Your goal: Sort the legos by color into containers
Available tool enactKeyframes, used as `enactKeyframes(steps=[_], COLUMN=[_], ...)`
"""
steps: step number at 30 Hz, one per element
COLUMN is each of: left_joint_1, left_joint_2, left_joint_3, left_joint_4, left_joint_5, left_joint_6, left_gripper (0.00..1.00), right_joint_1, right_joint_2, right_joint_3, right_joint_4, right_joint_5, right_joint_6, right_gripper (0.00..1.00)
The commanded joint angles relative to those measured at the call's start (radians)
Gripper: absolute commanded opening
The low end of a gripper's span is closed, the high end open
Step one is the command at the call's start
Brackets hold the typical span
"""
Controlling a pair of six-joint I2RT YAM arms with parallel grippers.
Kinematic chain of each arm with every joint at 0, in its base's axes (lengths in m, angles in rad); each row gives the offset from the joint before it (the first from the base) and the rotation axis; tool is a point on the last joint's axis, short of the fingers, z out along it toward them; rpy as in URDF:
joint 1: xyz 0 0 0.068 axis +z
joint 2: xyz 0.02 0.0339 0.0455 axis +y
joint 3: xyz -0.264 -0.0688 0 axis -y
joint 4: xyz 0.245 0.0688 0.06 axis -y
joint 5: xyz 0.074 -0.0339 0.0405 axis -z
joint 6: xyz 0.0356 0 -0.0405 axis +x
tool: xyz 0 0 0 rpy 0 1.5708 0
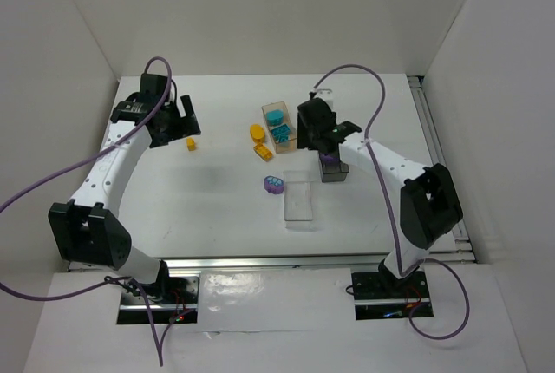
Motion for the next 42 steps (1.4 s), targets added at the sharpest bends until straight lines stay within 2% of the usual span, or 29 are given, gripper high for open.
enactKeyframes(steps=[1,3,4,5,6,9,15,23,30,32,35,38,42], left_joint_1=[0.000,0.000,0.000,0.000,0.000,0.000,0.000,0.000,0.000,0.000,0.000,0.000,0.000], left_joint_2=[-0.018,-0.018,-0.018,-0.018,-0.018,-0.018,-0.027,-0.027,-0.027,-0.027,-0.027,-0.027,-0.027], left_joint_3=[0.025,0.034,0.034,0.034,0.034,0.043,0.044,0.044,0.044,0.044,0.044,0.044,0.044], left_joint_4=[0.015,0.015,0.015,0.015,0.015,0.006,-0.003,-0.003,-0.012,-0.012,-0.012,-0.012,-0.012], left_joint_5=[-0.023,-0.023,-0.032,-0.032,-0.032,-0.032,-0.055,-0.066,-0.066,-0.066,-0.066,-0.066,-0.066], left_joint_6=[-0.005,-0.005,-0.005,-0.014,-0.014,-0.014,-0.014,-0.005,-0.005,-0.005,-0.005,-0.005,-0.014], left_gripper=[1.00,1.00,1.00,1.00,1.00,1.00,1.00,1.00,1.00,1.00,1.00,1.00,1.00], right_joint_1=[0.100,0.175,0.198,0.240,0.260,0.295,0.295,0.286,0.286,0.286,0.286,0.286,0.286], right_joint_2=[-0.056,-0.027,-0.007,0.040,0.068,0.166,0.287,0.333,0.343,0.353,0.363,0.363,0.341], right_joint_3=[0.048,0.058,0.080,0.093,0.110,0.181,0.227,0.196,0.187,0.196,0.196,0.184,0.172], right_joint_4=[0.034,0.034,0.034,0.034,0.006,-0.047,-0.090,-0.081,-0.102,-0.123,-0.153,-0.153,-0.153], right_joint_5=[-0.120,-0.227,-0.258,-0.278,-0.278,-0.292,-0.350,-0.364,-0.350,-0.324,-0.304,-0.293,-0.293], right_joint_6=[-0.085,-0.144,-0.167,-0.214,-0.233,-0.295,-0.401,-0.401,-0.401,-0.401,-0.411,-0.411,-0.411], right_gripper=[0.62,0.62,0.66,0.70,0.78,0.88,0.89,0.80,0.62,0.62,0.73,0.73,0.54])
